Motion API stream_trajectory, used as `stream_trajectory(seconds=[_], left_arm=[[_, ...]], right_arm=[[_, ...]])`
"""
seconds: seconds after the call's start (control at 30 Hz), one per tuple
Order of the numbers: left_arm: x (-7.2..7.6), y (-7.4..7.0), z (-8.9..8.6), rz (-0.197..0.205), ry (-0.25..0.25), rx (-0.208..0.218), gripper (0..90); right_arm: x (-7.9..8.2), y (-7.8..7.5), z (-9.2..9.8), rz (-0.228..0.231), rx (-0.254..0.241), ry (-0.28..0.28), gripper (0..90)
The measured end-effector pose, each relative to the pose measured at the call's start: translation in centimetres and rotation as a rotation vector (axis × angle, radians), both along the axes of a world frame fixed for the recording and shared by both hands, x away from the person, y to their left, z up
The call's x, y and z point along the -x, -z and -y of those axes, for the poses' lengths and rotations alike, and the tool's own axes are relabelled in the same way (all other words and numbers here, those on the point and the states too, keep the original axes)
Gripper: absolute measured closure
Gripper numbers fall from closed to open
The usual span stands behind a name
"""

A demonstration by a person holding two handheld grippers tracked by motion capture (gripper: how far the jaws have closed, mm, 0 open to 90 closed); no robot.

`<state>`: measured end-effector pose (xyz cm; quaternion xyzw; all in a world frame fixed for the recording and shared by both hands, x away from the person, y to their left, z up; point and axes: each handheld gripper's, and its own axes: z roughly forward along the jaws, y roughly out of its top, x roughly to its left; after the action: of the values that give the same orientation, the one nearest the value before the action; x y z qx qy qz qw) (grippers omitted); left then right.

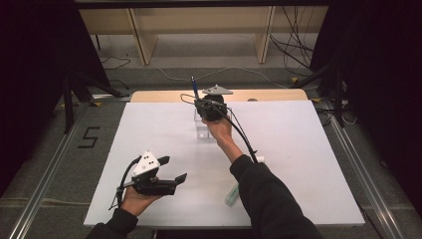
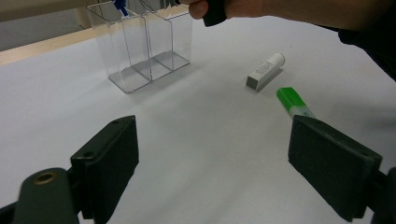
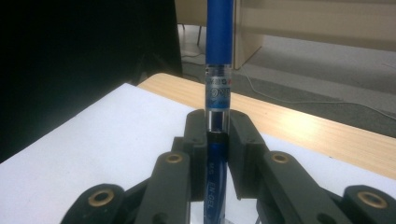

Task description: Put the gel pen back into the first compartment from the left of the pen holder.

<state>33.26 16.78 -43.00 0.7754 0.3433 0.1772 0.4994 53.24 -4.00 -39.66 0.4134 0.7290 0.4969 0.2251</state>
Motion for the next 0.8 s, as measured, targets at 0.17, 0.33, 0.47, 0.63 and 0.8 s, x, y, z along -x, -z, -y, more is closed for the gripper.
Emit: stream_trajectory(seconds=[0.17, 0.33, 0.47, 0.63, 0.8], left_arm=[[0.0, 0.0, -0.1, 0.001, 0.001, 0.001, 15.9], [0.0, 0.0, 0.0, 0.001, 0.000, 0.000, 15.9], [0.0, -0.1, -0.1, 0.002, 0.002, -0.001, 15.9], [0.0, 0.0, 0.0, 0.001, 0.000, 0.000, 15.9], [0.0, 0.0, 0.0, 0.001, -0.001, 0.000, 15.9]], right_arm=[[-0.1, 0.3, -0.1, 0.000, 0.015, 0.008, 79.1], [-0.1, 0.6, -0.2, -0.008, 0.018, 0.014, 79.0], [-0.1, 0.9, -0.3, -0.005, 0.022, 0.018, 79.0], [-0.1, 1.4, -0.1, -0.010, 0.024, 0.020, 79.0], [0.0, 1.8, -0.1, -0.020, 0.029, 0.024, 78.9]])
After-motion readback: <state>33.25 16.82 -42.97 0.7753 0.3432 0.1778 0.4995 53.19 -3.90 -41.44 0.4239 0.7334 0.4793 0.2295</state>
